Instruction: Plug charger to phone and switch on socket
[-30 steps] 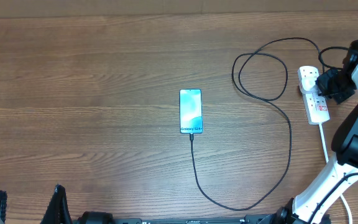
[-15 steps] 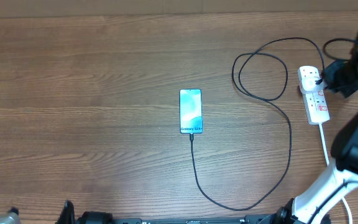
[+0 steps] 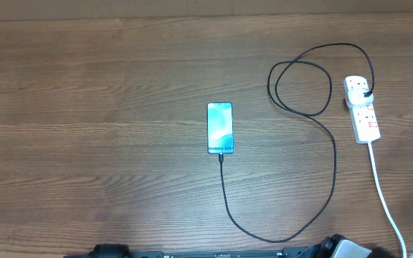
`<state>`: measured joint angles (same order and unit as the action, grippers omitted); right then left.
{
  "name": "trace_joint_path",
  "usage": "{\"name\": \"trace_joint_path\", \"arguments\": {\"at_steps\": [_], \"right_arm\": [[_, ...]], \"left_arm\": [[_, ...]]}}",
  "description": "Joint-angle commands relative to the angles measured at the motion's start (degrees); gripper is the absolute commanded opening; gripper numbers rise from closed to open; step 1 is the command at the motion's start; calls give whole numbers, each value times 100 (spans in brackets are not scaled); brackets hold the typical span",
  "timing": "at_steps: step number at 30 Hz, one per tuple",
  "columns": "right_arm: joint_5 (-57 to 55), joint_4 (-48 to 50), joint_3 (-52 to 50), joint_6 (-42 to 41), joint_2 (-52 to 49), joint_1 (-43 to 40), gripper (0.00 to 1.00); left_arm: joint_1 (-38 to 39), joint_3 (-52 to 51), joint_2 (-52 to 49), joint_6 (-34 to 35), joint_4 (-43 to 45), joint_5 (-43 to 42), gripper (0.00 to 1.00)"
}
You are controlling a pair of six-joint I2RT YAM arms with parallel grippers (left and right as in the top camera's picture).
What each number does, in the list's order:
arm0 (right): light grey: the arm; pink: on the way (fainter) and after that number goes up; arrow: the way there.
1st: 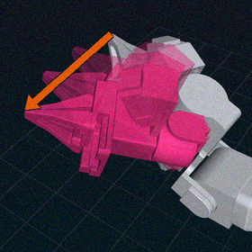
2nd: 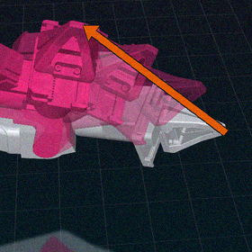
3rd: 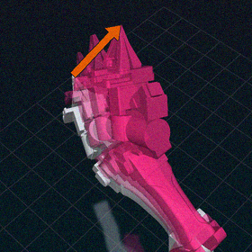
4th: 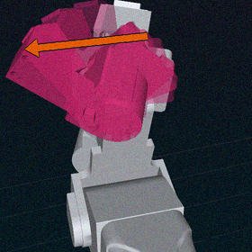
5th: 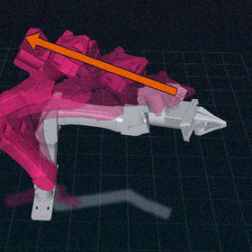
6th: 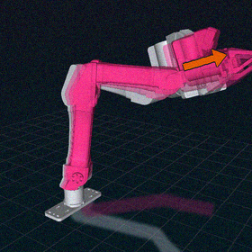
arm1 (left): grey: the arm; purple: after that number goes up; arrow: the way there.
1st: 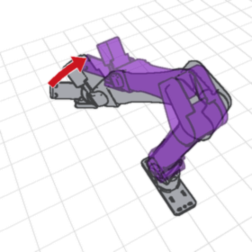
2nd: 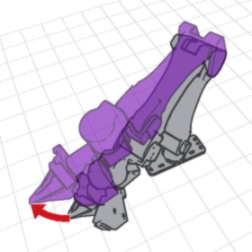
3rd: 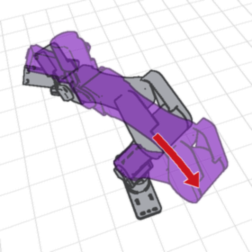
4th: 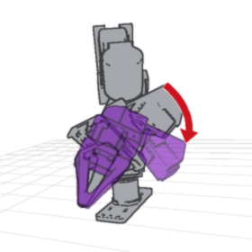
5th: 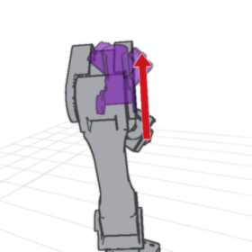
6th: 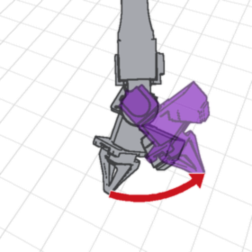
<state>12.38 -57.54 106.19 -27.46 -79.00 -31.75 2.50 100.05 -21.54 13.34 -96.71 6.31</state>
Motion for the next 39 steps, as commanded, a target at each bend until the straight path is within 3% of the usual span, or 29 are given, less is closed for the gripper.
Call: {"name": "trace_joint_path", "arguments": {"at_steps": [1, 6, 14, 23, 31, 39], "right_arm": [[479, 50, 39, 11, 192, 7, 4], [1292, 352, 39, 2, 282, 24, 4], [2474, 1602, 39, -297, 299, 24, 4], [2741, 1502, 39, -269, 555, 116, 4], [2693, 1370, 28, 232, 892, 1373, 4], [1963, 1178, 26, 424, 1370, 2339, 4]], "left_arm": [[-131, -9, 328, 39, -7, 70, 100], [-275, -9, 761, 39, -7, 70, 100], [-678, -9, 1534, 39, -7, 70, 100], [-826, -9, 2124, 39, -7, 70, 100], [-859, 2, 2127, 39, -7, 70, 100], [-859, 2, 2127, 35, -7, 72, 100]]}}
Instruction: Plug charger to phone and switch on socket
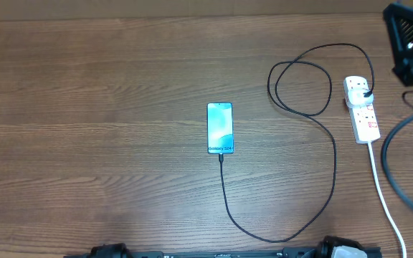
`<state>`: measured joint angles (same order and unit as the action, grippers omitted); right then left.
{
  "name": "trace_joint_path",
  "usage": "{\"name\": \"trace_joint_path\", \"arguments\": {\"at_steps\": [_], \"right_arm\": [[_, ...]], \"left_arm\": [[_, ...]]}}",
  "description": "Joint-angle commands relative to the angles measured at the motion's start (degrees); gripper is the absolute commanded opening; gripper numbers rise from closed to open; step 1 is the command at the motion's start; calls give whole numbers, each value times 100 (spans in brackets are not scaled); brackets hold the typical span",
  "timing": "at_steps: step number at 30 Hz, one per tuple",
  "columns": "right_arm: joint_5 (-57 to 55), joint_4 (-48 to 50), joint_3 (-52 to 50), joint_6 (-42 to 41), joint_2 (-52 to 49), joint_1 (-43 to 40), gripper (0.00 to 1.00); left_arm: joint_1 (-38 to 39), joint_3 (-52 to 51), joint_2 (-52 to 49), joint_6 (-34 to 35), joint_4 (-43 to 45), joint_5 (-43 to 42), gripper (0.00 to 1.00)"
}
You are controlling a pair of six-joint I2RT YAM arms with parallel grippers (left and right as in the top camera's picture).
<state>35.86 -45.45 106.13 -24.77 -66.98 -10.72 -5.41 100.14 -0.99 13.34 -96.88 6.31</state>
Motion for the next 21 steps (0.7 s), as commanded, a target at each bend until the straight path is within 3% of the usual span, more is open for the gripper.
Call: {"name": "trace_joint_path", "arguments": {"at_steps": [1, 8, 21], "right_arm": [[-481, -59, 33, 155, 201, 367, 4], [-542, -63, -101, 157, 205, 861, 4], [-728, 122, -302, 240, 275, 1556, 10]], "left_arm": [[-68, -7, 72, 39, 11, 72, 100], [-68, -7, 72, 39, 61, 107, 100], [-68, -704, 72, 472, 1840, 111, 100]]}}
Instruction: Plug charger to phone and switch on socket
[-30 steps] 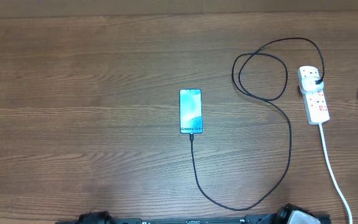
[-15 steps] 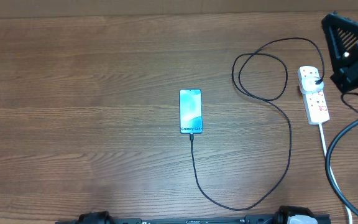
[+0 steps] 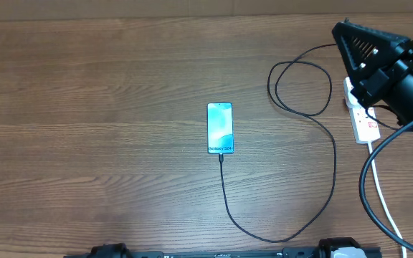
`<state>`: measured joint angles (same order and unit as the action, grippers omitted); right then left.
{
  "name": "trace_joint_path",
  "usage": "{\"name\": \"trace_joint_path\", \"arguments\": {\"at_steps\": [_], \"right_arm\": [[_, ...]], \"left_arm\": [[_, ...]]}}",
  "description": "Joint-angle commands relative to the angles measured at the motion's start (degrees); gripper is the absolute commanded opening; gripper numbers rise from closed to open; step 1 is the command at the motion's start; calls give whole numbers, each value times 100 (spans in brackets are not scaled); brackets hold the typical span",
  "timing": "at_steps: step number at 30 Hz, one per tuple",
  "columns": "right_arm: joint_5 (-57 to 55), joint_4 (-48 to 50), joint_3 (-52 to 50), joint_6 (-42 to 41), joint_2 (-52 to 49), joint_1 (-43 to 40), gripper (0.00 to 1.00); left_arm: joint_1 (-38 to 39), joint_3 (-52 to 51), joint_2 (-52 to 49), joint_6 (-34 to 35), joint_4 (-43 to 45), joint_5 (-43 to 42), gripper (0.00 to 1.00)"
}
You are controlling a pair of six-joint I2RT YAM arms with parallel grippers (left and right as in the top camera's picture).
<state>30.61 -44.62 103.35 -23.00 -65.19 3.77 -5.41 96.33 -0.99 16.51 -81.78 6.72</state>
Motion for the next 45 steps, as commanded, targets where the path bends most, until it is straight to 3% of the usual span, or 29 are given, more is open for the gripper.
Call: {"name": "trace_joint_path", "arguments": {"at_steps": [1, 13, 23, 37, 45], "right_arm": [[-236, 39, -24, 63, 118, 116, 10], [-662, -22, -24, 81, 514, 116, 12], [-660, -48, -24, 81, 597, 116, 14], [-660, -44, -24, 81, 608, 116, 18], [-660, -22, -24, 81, 621, 116, 20]], "left_arm": [[-68, -439, 72, 157, 457, 59, 99], [-68, -2723, 72, 153, 2087, -831, 100], [-68, -5084, 72, 151, 4417, -1427, 100], [-68, -7877, 72, 144, 7138, -1423, 100], [-68, -9020, 70, 81, 7884, -1403, 100]]}}
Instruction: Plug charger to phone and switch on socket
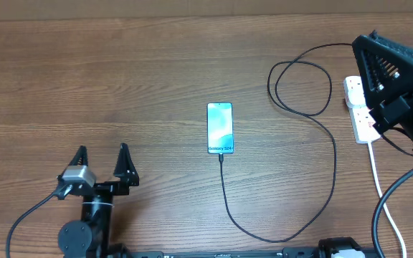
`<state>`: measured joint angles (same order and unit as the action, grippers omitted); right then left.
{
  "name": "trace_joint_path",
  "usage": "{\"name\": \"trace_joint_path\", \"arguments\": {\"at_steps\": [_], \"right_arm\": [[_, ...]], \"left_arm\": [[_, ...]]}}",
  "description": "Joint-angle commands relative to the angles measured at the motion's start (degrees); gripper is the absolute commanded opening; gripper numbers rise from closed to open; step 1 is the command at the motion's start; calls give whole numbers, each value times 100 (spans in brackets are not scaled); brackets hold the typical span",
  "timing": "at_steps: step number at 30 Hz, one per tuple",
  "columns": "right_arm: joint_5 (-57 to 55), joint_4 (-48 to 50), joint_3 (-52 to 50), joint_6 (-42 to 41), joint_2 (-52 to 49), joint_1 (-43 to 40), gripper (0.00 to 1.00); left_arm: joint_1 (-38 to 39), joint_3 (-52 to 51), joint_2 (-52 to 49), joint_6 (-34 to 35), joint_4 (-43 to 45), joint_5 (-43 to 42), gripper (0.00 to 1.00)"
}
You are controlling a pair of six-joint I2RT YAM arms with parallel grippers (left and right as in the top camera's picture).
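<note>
A phone [219, 128] lies face up at the table's middle with its screen lit. A black charger cable [333, 168] is plugged into its lower end, loops near the front edge and runs up to a white socket strip [355, 98] at the right. My right gripper [376, 61] hangs over that strip and hides most of it; its fingers cannot be made out. My left gripper [102, 159] stands open at the front left, far from the phone, with nothing between its fingers.
The cable makes a coil [300, 87] left of the strip. The strip's white lead [378, 188] runs to the front right edge. The right arm's own black cable [400, 190] hangs beside it.
My left arm has come into view at the front left with its gripper open. The right arm has shifted a little to the right, still over the socket strip.
At first no arm was over the table, and the cable was in the phone. Then my right arm showed at the back right corner, then over the socket strip. Now it stays there and the left gripper stands open at the front left.
</note>
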<state>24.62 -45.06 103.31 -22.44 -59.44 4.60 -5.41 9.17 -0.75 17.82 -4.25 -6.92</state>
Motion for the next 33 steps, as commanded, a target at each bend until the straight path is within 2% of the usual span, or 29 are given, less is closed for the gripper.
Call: {"name": "trace_joint_path", "arguments": {"at_steps": [1, 10, 14, 20, 26, 33], "right_arm": [[-61, 22, -20, 24, 61, 33, 20], [-199, 37, -20, 26, 402, 33, 21], [-623, -28, -20, 24, 640, 33, 21], [-660, 24, -24, 24, 835, 33, 22], [-660, 92, -24, 24, 1093, 33, 25], [-662, 96, -24, 131, 1462, 31, 25]], "left_arm": [[-68, -448, 46, -48, 184, -42, 100], [-68, -892, 46, -96, 450, -17, 100], [-68, -892, 46, -186, 275, 2, 100], [-68, -892, 39, -254, 9, 262, 100], [-68, -892, 39, -890, 9, 264, 99], [-68, -890, 39, -905, 15, 262, 100]]}}
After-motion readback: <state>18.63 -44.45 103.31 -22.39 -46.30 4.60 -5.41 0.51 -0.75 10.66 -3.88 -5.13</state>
